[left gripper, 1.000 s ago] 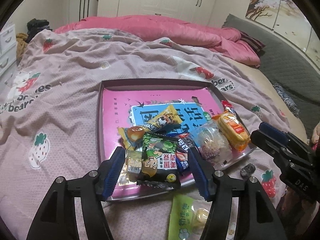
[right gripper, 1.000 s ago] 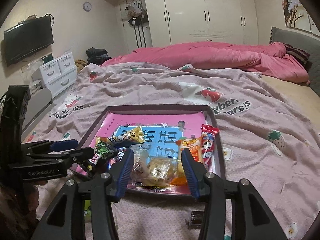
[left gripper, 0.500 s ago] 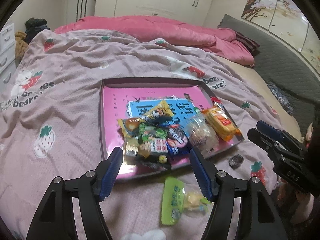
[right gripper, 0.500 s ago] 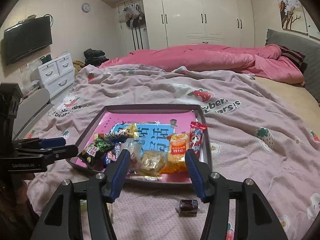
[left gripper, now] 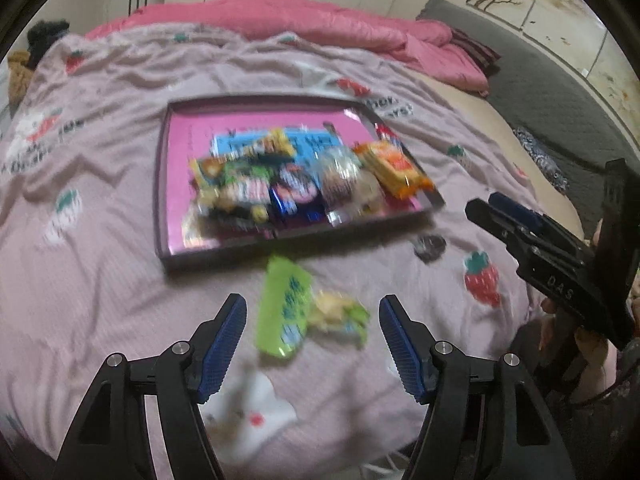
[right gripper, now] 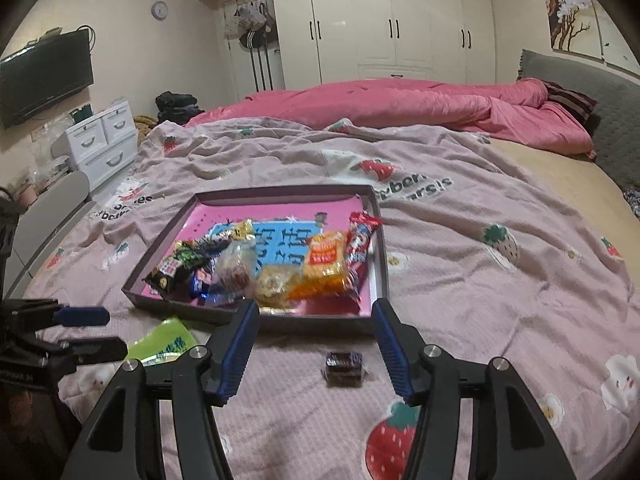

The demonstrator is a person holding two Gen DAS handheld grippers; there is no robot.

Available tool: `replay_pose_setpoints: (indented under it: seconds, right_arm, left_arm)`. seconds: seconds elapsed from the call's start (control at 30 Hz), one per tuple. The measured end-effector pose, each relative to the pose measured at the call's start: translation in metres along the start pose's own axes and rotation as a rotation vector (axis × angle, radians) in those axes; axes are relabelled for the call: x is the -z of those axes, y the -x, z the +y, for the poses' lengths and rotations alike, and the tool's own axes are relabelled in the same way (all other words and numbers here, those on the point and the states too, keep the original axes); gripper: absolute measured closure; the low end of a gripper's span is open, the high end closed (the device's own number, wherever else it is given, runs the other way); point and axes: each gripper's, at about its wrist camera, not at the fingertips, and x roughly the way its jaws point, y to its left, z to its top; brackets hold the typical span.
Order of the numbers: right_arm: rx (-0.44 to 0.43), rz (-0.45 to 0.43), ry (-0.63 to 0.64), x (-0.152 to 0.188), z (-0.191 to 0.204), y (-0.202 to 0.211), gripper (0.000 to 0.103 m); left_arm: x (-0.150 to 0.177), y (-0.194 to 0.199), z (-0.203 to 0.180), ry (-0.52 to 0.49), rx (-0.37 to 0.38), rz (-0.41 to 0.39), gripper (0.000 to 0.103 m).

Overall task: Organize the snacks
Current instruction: 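Grasp the green milk-candy bag with the left gripper while the right grasps the chocolate roll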

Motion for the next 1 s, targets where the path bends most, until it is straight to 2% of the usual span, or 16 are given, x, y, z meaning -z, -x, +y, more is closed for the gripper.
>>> replay_pose_setpoints:
  seconds: [0.27,0.47,0.67,1.0]
  right_arm:
    - [-0.003,0.061,-0.019,0.016,-0.008,-0.005,0.044]
    - [-0.005,0.117,0.007,0.026,-0.006,-0.024,0.044]
    - [0.016,0.182,0.02,0.034,-0.003,-0.048,0.044]
    - [0.007,0.208,-0.044,0.036,-0.017,-0.066,0.044]
  left_arm:
    - [0.026,-0.02,-0.011,0.064,0.051,0.104,0.032]
    - [0.03,-0.043,-0.005,0.147,0.061,0.141,0.032]
    - [0.021,-0.057,0.002,0.2,0.047,0.136,0.032]
    - [0.0,-0.076,0.002,0.249,0.01,0.11,0.03]
